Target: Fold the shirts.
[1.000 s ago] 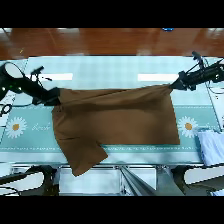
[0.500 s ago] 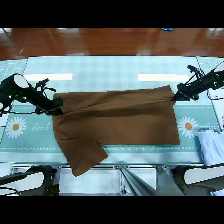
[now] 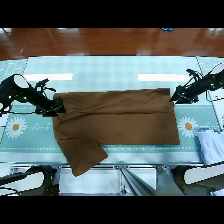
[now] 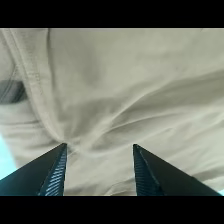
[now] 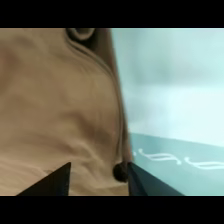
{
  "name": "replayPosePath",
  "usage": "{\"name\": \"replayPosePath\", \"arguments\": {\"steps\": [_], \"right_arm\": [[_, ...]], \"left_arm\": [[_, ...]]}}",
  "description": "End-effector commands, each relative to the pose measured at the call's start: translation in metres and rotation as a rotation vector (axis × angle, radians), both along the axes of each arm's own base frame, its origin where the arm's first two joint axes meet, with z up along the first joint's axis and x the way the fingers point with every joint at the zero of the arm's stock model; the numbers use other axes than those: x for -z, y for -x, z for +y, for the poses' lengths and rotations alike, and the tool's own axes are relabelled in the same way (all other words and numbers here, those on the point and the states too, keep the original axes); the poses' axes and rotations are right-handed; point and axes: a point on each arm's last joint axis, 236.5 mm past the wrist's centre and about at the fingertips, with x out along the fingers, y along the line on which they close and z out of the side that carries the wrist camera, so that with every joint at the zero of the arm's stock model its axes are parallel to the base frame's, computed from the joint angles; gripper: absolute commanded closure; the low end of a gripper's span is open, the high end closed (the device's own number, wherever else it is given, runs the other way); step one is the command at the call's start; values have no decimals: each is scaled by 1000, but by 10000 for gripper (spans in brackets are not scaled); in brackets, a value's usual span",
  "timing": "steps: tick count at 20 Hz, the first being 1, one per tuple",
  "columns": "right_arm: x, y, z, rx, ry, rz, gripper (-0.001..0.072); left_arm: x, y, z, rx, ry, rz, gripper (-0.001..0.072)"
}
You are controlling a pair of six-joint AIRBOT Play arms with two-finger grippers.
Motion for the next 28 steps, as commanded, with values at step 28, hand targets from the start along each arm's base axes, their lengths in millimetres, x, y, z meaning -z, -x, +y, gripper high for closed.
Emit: {"name": "replayPosePath", "arguments": {"steps": [28], "right_arm": [[-68, 55, 37, 338, -300, -353, 297]], "left_arm": [[34, 146, 9, -477, 160, 94, 201]]}}
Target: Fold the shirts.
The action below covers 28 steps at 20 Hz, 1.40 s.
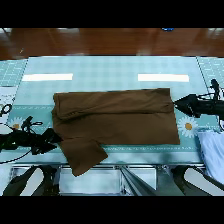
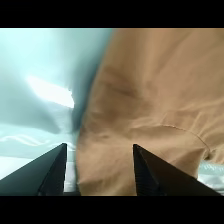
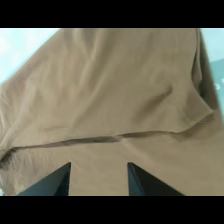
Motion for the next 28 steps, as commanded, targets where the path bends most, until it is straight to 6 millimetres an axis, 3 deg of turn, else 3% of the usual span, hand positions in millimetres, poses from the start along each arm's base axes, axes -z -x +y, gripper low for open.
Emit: {"name": "replayPosePath", "arguments": {"steps": [1, 7, 8, 9, 10, 12, 13, 17, 20, 23, 26, 28], "right_arm": [[-1, 0, 1, -1, -5, -2, 297], [0, -2, -2, 9, 4, -7, 297], [0, -2, -3, 11, 8, -7, 297], [3, -1, -7, 15, 19, -1, 297], [14, 10, -13, -6, 69, 45, 297], [47, 60, -36, 13, 177, 326, 297], [53, 82, -36, -22, 190, 409, 297], [69, 139, -17, -126, 144, 581, 297], [82, 161, -27, -147, 205, 650, 297], [84, 163, -39, -127, 264, 652, 297], [84, 183, -65, -133, 389, 720, 297], [85, 181, -66, -121, 390, 717, 297]], "left_arm": [[7, -1, 5, -42, -18, 10, 201], [28, 13, -40, 29, 64, 48, 202], [30, 20, -45, 54, 69, 61, 260], [29, 23, -47, 93, 75, 54, 537], [25, 20, -49, 105, 88, 40, 689], [17, 13, -53, 116, 108, 10, 689], [13, 7, -53, 117, 114, -10, 689], [0, -7, -58, 96, 135, -70, 689], [-2, -8, -59, 95, 139, -79, 689], [-2, -8, -59, 95, 139, -78, 689], [-4, -8, -62, 76, 153, -66, 688], [-4, -8, -62, 75, 152, -65, 688]]}}
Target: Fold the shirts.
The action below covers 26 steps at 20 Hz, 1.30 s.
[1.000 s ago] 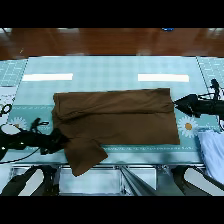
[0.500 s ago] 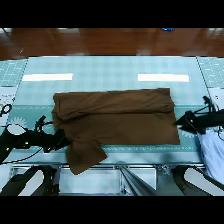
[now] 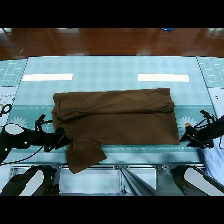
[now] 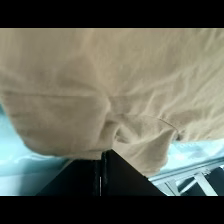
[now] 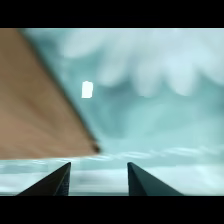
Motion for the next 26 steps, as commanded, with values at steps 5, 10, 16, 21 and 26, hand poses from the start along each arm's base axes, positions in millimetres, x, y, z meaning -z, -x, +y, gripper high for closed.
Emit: {"name": "replayPosePath", "arguments": {"steps": [5, 10, 16, 21, 26], "right_arm": [[13, -15, 16, 37, -90, -22, 296], [22, -47, 38, 100, -207, -111, 297], [-2, -80, 60, 68, -347, -267, 690], [-29, -111, 44, 42, -310, -364, 690], [-34, -173, 50, -7, -189, -527, 690]], "left_arm": [[-1, -1, -2, -10, 9, 5, 688], [-1, -3, -1, -16, 4, -1, 688], [-11, -18, 3, -13, -7, -48, 688], [-56, -81, 21, -32, -64, -241, 688], [-74, -141, 32, -18, -85, -299, 688]]}}
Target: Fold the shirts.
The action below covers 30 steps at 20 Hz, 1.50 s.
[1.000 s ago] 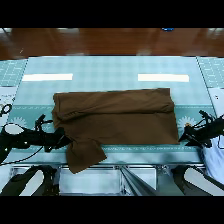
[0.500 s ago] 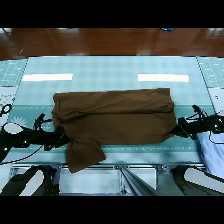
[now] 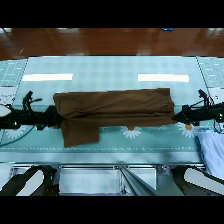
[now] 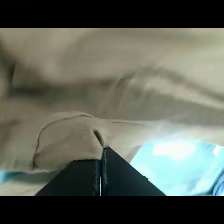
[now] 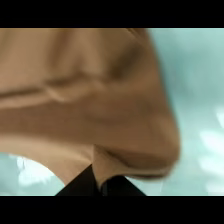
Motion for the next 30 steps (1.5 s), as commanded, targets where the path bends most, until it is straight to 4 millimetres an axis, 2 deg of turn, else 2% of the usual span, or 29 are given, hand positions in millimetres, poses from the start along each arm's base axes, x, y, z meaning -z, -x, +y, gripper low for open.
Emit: {"name": "replayPosePath", "arguments": {"steps": [1, 5, 10, 17, 23, 24, 25, 27, 29, 30], "right_arm": [[-10, -51, 4, 20, 76, -121, 690], [-25, -93, 1, 20, 71, -163, 690], [-32, -126, -6, 8, 72, -200, 690], [-12, -156, -16, 4, 67, -189, 690], [15, -168, -8, 3, 68, -181, 687], [17, -171, -6, 20, 69, -181, 587], [14, -173, -7, 39, 69, -181, 284], [-4, -167, -22, -10, 99, -185, 290], [-37, -155, -58, -39, 150, -186, 291], [-56, -150, -80, -8, 172, -207, 291]], "left_arm": [[-9, -45, 7, 12, -14, -32, 689], [-9, -86, 15, 14, -14, -35, 688], [-5, -122, 22, 19, -16, -42, 688], [9, -160, 17, 45, -6, -37, 688], [32, -191, 7, 76, -35, -82, 679], [33, -194, 8, 69, -41, -91, 532], [30, -193, 7, 78, -37, -90, 199], [11, -179, 21, 165, -42, -46, 197], [-15, -162, 62, 187, -133, 11, 198], [-35, -160, 90, 129, -210, -9, 198]]}}
